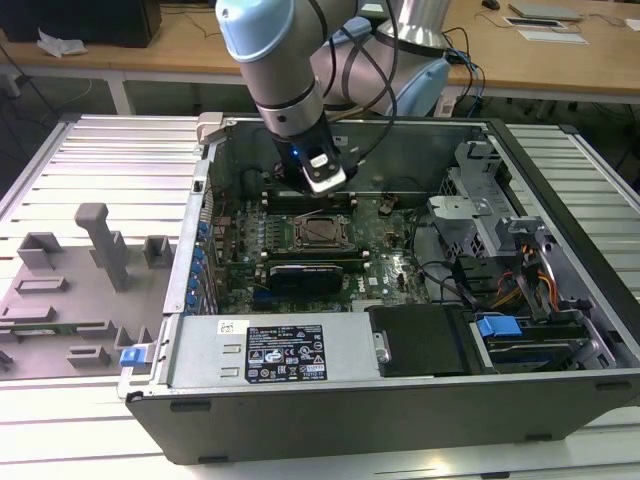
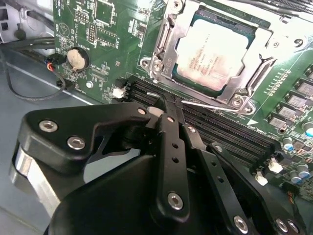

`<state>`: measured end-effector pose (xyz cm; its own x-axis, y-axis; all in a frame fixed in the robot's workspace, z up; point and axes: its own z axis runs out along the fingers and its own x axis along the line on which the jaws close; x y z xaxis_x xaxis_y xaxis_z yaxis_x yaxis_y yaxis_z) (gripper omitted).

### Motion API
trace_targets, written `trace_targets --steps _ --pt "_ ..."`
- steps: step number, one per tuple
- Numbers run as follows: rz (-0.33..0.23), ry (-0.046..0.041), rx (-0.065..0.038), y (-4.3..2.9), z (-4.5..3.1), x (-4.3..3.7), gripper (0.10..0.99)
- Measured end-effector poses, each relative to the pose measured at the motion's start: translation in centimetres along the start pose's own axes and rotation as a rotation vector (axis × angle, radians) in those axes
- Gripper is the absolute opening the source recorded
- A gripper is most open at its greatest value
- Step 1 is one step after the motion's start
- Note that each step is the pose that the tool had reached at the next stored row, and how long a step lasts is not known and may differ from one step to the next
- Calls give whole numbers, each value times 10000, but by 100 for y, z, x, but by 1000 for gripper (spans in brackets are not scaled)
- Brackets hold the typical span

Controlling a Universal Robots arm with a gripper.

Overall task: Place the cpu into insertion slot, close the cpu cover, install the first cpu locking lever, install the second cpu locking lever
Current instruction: 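Install the first cpu locking lever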

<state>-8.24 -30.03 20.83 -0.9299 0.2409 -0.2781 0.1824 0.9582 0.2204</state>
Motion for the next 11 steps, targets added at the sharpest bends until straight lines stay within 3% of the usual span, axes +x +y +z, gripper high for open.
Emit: trace_targets --steps 4,11 --pt "545 -128 163 8 17 9 106" --pt "844 -199 251 48 30 34 106"
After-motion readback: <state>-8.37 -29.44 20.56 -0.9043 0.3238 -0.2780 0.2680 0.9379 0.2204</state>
